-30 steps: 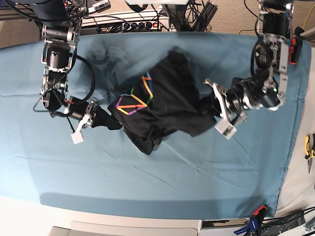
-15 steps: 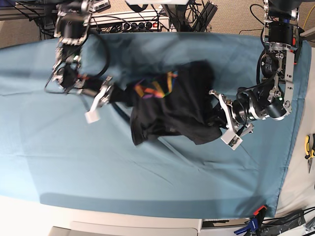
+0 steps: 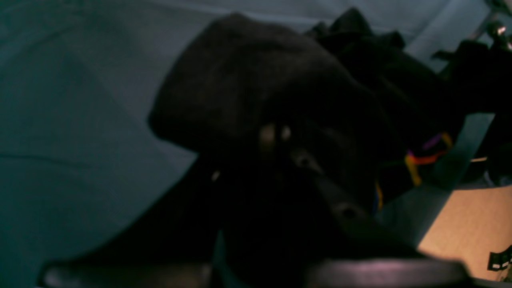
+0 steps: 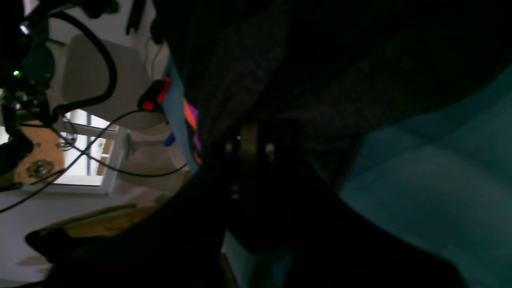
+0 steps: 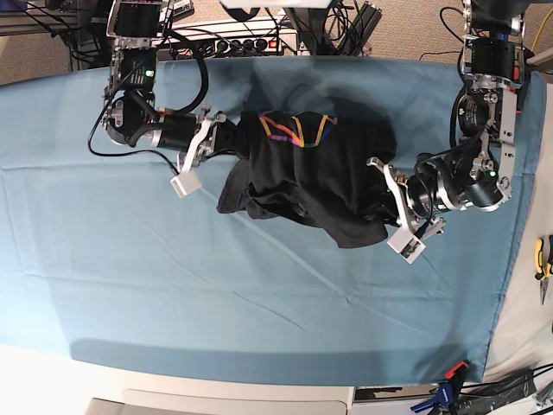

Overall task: Fold the T-shirt properly
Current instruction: 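Lift and drag the bundle with both grippers toward the table centre, then release and press the bundle's sides inward with both grippers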

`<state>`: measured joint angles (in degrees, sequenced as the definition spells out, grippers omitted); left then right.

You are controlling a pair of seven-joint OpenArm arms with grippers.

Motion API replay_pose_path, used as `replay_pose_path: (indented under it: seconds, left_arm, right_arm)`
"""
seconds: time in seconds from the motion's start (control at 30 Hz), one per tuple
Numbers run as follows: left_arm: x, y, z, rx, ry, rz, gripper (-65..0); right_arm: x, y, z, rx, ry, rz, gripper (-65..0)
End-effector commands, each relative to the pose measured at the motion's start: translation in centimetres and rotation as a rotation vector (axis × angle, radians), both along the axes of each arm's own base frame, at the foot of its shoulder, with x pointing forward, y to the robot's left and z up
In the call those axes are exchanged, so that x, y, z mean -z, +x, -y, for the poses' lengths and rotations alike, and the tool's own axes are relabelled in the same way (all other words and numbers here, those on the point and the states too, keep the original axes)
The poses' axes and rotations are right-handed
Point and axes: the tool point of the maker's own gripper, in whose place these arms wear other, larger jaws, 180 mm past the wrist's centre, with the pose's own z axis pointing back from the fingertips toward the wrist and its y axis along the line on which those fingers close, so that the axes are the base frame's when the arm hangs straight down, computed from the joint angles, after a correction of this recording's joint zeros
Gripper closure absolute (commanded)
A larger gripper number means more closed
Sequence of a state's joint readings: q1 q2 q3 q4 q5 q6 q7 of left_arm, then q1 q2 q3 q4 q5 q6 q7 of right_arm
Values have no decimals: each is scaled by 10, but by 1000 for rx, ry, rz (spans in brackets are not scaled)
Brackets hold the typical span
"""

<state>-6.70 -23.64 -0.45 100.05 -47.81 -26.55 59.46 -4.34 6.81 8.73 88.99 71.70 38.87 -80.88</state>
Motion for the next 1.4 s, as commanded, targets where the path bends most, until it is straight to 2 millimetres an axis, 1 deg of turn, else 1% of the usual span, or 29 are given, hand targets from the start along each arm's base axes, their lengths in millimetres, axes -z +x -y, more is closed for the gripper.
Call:
replay_pose_path:
  seconds: [0.0,0.1,0.27,0.37,0.5,0.53,0.57,0.63,0.67,0.7,0.83,0.9,0.97,1.03,1.13,1.2,1.23,1.27,1.3,1.33,1.37]
  left_arm:
    - [-16,9,-2,-4,-14,57,0]
    - [-15,10,-3,-7,-1,59,0]
    - [-15,10,-4,-6,0,59,0]
    - [-13,11,-5,-10,15,61,0]
    - [-12,11,-7,-12,25,62,0]
    - [-12,11,-7,-13,30,63,-23]
    - [-11,12,-9,-16,41,64,-104]
    - [-9,13,-11,-21,62,67,-280]
    - [-8,13,-12,-25,67,69,-336]
    - [-7,14,-14,-38,70,64,-353]
    - [-4,16,-19,-63,94,67,-352]
    - [-1,17,-23,-70,123,71,-352]
    - [1,18,-29,-79,159,78,-352]
    - [3,20,-36,-90,196,85,-352]
    - [6,23,-53,-128,253,82,-351]
    - [5,24,-64,-149,277,79,-329]
    - [5,25,-68,-159,282,76,-293]
    - [3,25,-71,-165,278,75,-222]
    - [0,26,-70,-165,262,75,-116]
    - [-5,26,-65,-158,228,78,-1]
    - [-12,26,-59,-150,182,83,0]
  right_arm:
    - [-9,8,5,15,-3,43,0]
    - [-6,12,16,47,-32,42,0]
    - [-9,18,35,113,-37,52,0]
    - [-8,19,39,126,-45,52,0]
    - [-6,18,40,125,-56,48,0]
    - [-6,18,40,125,-56,48,0]
    - [-6,18,40,125,-55,49,-34]
    - [-6,18,40,125,-55,49,-196]
    - [-6,18,40,125,-55,49,-265]
    - [-6,18,40,125,-55,49,-304]
    - [-9,22,40,125,-55,59,-310]
    - [-15,29,42,127,-59,80,-310]
    - [-20,41,51,143,-91,108,-310]
    - [-30,56,68,177,-132,146,-309]
    - [-51,78,104,258,-186,212,-309]
    - [-67,88,128,317,-201,254,-300]
    - [-75,91,138,342,-198,273,-267]
    - [-84,93,144,359,-177,295,-212]
    - [-94,93,147,368,-139,320,-139]
    - [-105,93,146,372,-87,346,-53]
    - [-115,92,143,371,-31,371,0]
